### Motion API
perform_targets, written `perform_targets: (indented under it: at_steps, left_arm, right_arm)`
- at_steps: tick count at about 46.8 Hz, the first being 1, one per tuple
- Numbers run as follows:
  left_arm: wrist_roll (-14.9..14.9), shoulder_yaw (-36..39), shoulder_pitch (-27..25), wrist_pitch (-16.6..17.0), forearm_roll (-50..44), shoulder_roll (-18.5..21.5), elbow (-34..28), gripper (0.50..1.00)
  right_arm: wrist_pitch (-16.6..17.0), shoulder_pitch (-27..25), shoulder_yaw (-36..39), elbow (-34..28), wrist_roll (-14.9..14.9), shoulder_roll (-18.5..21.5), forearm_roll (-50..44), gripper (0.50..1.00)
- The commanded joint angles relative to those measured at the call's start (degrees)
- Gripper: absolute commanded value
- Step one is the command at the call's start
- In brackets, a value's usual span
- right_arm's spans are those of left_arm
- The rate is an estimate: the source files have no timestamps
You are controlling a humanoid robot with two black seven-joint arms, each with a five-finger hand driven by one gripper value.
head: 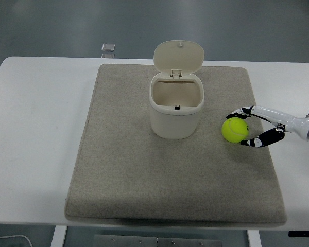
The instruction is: Pick up the tennis ball and place it in the box.
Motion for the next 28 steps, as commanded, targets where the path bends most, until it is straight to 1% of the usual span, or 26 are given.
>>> perform_targets:
  at_steps: [1, 4, 7, 9, 15, 19, 20, 28]
  left_arm:
    - [0.00, 0.00, 0.00, 0.00, 0.00, 0.00, -0.02, 0.992]
    - [0.00, 0.00, 0.00, 0.00, 0.00, 0.00, 0.07, 0.992]
    - [0.00, 0.00, 0.00, 0.00, 0.00, 0.00, -0.02, 0.992]
    - [0.00, 0.00, 0.00, 0.00, 0.00, 0.00, 0.07, 0.992]
    - [0.00, 0.00, 0.00, 0.00, 0.00, 0.00, 0.07, 0.992]
    - [0.00, 0.00, 0.00, 0.00, 0.00, 0.00, 0.07, 0.992]
    - [0.00, 0.00, 0.00, 0.00, 0.00, 0.00, -0.02, 0.992]
    - [0.00, 0.00, 0.00, 0.00, 0.00, 0.00, 0.07, 0.992]
  right_arm:
    - [0.13, -0.02, 0.18, 0.00, 0.13, 0.00, 0.01, 0.760]
    - [0.39, -0.02, 0.18, 0.00, 0.39, -0.08, 0.01, 0.689]
    - [0.48, -0.02, 0.18, 0.00, 0.48, 0.00, 0.01, 0.656]
    - [0.48, -0.02, 0.27, 0.00, 0.48, 0.00, 0.09, 0.646]
    - [0.57, 0.06, 0.27, 0.09, 0.66, -0.08, 0.09, 0.552]
    - [0.57, 0.07, 0.27, 0.09, 1.36, -0.26, 0.18, 0.509]
    - [0.57, 0.15, 0.27, 0.09, 1.88, -0.35, 0.27, 0.500]
    - [1.01, 0.59, 0.53, 0.53, 4.26, -1.31, 0.71, 0.500]
